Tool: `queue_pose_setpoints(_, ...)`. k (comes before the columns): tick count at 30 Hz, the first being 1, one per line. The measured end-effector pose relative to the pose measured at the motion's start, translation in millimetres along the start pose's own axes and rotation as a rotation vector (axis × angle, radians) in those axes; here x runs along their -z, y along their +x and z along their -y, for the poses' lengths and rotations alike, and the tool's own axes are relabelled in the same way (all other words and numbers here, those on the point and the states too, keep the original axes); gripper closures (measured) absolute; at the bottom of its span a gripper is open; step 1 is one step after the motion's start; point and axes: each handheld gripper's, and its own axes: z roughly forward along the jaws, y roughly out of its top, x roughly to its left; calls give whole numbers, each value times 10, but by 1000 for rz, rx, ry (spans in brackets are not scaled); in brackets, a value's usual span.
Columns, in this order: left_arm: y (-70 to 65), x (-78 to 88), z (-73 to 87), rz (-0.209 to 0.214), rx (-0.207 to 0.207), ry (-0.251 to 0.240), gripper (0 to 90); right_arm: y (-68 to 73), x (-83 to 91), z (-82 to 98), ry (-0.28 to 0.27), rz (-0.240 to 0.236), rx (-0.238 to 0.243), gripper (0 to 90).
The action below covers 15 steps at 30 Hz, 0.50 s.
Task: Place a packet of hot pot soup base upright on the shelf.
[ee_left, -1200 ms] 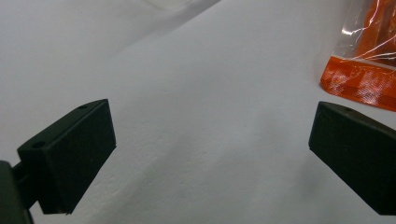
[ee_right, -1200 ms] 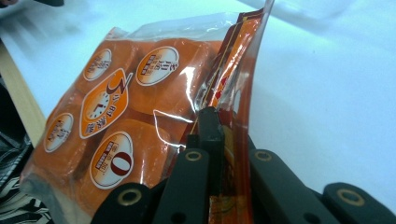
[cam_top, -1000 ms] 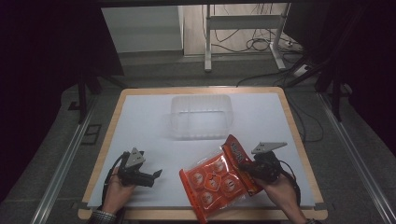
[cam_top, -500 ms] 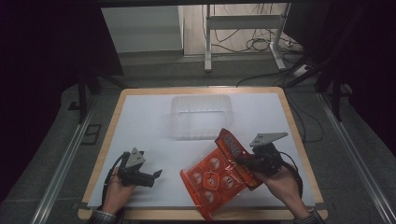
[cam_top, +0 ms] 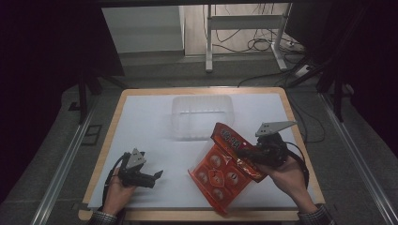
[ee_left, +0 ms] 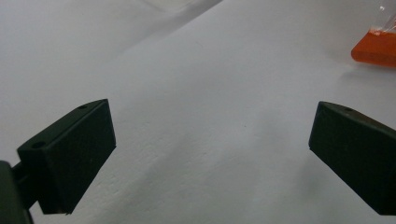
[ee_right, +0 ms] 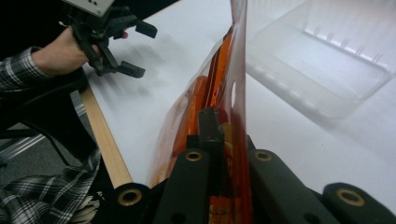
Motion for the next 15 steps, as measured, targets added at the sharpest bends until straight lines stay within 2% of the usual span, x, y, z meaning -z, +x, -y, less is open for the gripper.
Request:
queue_pose_setpoints(5, 2, 5, -2, 0, 4, -6, 2, 6, 78, -103, -16, -10, 11, 890)
queue_pose_setpoints(9, 4, 8, -2, 1, 7, -8, 1, 14, 131, -193, -12, 6, 26, 890)
queue_pose_setpoints(15, 4, 9, -3, 2, 8, -8, 2, 6, 206, -338, -37, 11, 44, 890)
